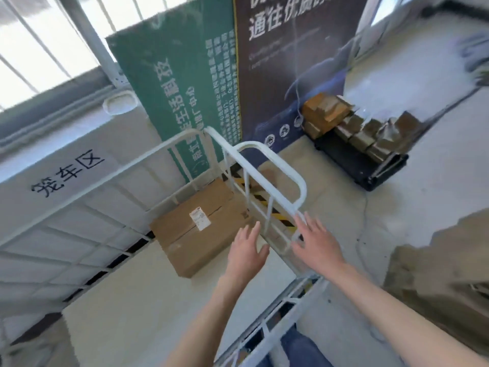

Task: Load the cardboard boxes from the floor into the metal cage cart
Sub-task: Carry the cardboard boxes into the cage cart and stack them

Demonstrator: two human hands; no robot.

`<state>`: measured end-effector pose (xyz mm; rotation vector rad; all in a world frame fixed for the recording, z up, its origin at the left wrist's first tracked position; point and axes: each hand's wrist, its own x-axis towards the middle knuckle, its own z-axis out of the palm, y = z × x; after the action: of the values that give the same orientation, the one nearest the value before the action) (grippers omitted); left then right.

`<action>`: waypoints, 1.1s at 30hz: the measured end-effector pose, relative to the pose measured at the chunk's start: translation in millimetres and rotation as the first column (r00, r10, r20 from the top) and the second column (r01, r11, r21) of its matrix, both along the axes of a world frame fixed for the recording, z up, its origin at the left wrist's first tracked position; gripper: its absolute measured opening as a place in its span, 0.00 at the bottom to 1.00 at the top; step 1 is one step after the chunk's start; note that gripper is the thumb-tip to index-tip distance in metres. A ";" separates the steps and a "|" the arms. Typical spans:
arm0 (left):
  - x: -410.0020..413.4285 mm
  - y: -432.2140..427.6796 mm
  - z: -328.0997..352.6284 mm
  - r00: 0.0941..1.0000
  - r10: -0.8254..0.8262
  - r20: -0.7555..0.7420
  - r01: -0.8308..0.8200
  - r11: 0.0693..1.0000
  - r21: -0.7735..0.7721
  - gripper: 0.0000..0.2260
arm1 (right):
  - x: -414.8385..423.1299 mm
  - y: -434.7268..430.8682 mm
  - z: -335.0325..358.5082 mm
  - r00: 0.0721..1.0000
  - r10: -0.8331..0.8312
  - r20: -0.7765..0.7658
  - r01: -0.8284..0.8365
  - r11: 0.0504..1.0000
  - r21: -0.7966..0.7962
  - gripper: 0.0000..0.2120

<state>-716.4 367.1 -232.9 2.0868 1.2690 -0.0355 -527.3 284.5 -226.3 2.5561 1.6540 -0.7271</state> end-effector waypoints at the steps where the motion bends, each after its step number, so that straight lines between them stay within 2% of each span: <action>1: 17.1 -12.8 13.3 0.998 -0.043 0.040 0.042 0.999 0.018 0.30 | 10.4 -18.7 12.0 0.999 -0.053 0.003 0.053 0.998 0.015 0.33; 4: 74.0 -53.5 51.5 0.969 -0.199 0.148 0.192 0.979 0.063 0.29 | 46.4 -80.5 43.7 0.971 -0.240 0.020 0.238 0.970 0.056 0.33; 7: 130.4 -97.0 84.6 0.909 -0.387 0.156 0.376 0.922 0.096 0.29 | 81.7 -150.9 71.0 0.906 -0.423 0.019 0.418 0.902 0.106 0.34; 11: 200.7 -150.0 122.2 0.772 -0.614 0.164 0.579 0.786 0.215 0.29 | 123.4 -248.5 100.2 0.794 -0.608 0.007 0.598 0.782 0.178 0.34; 15: 267.4 -208.4 148.3 0.636 -0.757 0.150 0.707 0.649 0.282 0.29 | 159.0 -344.1 119.9 0.678 -0.734 -0.034 0.721 0.656 0.221 0.34; 18: 313.0 -256.2 159.7 0.588 -0.784 0.200 0.739 0.621 0.260 0.29 | 183.6 -401.6 128.8 0.605 -0.794 -0.058 0.779 0.574 0.252 0.33; 24: 377.1 -351.0 163.0 0.601 -0.706 0.375 0.719 0.682 0.132 0.28 | 211.9 -476.3 135.6 0.470 -0.872 -0.134 0.857 0.414 0.306 0.33; 29: 431.9 -409.6 164.0 0.558 -0.716 0.419 0.776 0.629 0.042 0.27 | 239.3 -514.6 135.3 0.381 -0.909 -0.170 0.892 0.313 0.327 0.33; 33: 477.5 -434.7 163.5 0.539 -0.722 0.433 0.792 0.610 0.031 0.27 | 273.4 -534.0 135.8 0.321 -0.928 -0.188 0.911 0.248 0.330 0.33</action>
<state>-239.0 -67.6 -69.3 2.1807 0.0164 -0.0889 -253.9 -249.5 -90.5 3.6903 -0.0533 -0.2569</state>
